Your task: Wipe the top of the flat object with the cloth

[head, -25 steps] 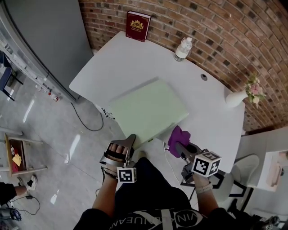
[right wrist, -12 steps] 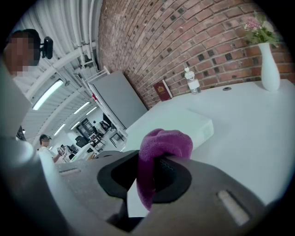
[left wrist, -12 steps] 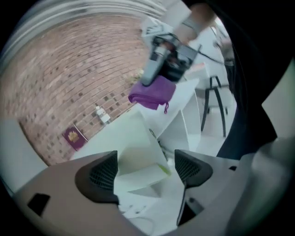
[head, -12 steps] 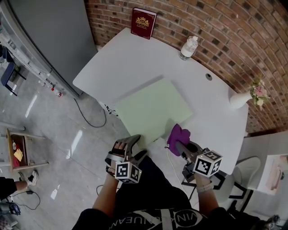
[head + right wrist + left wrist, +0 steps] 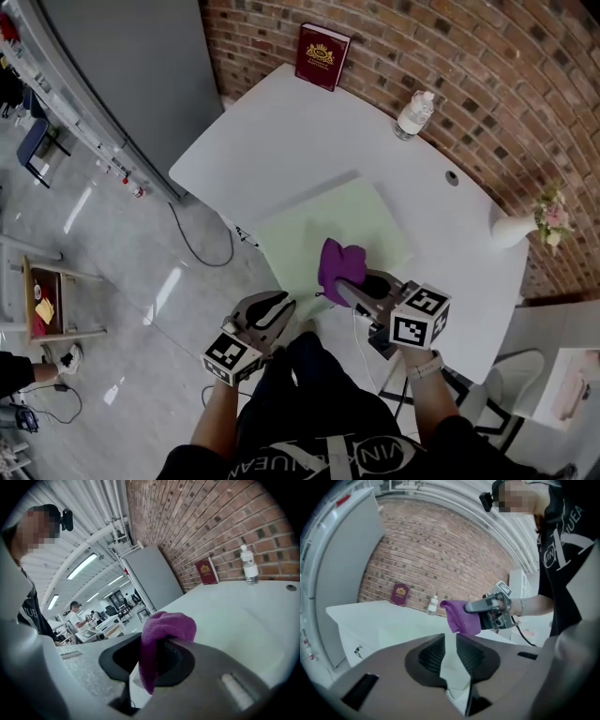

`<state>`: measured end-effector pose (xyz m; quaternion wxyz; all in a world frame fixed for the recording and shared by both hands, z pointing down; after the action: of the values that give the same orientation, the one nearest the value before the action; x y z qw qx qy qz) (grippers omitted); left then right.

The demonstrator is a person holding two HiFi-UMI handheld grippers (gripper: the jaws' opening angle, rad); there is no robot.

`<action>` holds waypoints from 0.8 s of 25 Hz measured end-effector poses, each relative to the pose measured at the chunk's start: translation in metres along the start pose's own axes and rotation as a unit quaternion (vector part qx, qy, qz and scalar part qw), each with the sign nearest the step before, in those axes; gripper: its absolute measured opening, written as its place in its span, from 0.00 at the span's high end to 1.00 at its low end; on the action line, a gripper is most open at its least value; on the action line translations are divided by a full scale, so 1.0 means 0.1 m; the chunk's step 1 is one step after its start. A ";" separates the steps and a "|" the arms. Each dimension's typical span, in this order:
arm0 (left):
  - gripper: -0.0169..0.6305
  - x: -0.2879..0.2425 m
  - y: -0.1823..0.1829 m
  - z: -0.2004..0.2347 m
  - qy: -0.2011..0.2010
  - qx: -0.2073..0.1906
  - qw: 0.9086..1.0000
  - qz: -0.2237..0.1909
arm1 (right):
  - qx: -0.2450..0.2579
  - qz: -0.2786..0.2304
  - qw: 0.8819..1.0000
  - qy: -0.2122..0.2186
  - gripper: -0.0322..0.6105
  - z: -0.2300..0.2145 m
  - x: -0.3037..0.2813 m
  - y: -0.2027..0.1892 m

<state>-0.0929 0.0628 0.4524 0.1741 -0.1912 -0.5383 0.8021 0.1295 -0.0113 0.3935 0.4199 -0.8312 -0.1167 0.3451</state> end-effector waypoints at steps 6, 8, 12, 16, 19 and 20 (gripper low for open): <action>0.94 0.21 -0.06 0.25 0.185 0.023 0.982 0.041 | 0.096 0.095 0.989 0.061 0.85 0.16 -0.73 0.36; 0.94 0.28 -0.06 0.28 0.219 0.033 0.974 0.034 | 0.105 0.131 0.983 0.073 0.85 0.21 -1.00 0.44; 0.94 0.42 -0.07 0.27 0.250 0.038 0.967 0.034 | 0.098 0.218 0.965 0.110 0.85 0.32 -1.55 0.48; 0.94 0.60 -0.13 0.24 0.284 0.055 0.957 0.021 | 0.117 0.272 0.949 0.109 0.85 0.37 -1.91 0.38; 0.94 0.70 -0.14 0.25 0.304 0.063 0.951 0.008 | 0.156 0.282 0.944 0.077 0.85 0.30 -2.04 0.31; 0.94 0.72 -0.16 0.25 0.307 0.066 0.949 0.007 | 0.155 0.281 0.944 0.075 0.85 0.28 -2.06 0.30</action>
<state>-0.1668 0.0833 0.4670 0.3375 -0.4202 -0.4037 0.7393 -0.0433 -0.1118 0.4567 0.4371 -0.7784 0.2082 0.3996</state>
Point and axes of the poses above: the fingertips, and each gripper's own axes: x backward along the fingers, z to its left, y out of its top, the point moved 9 cm from there along x, backward along the fingers, and after that the axes turned 14 degrees about -y, right-handed, at the moved point
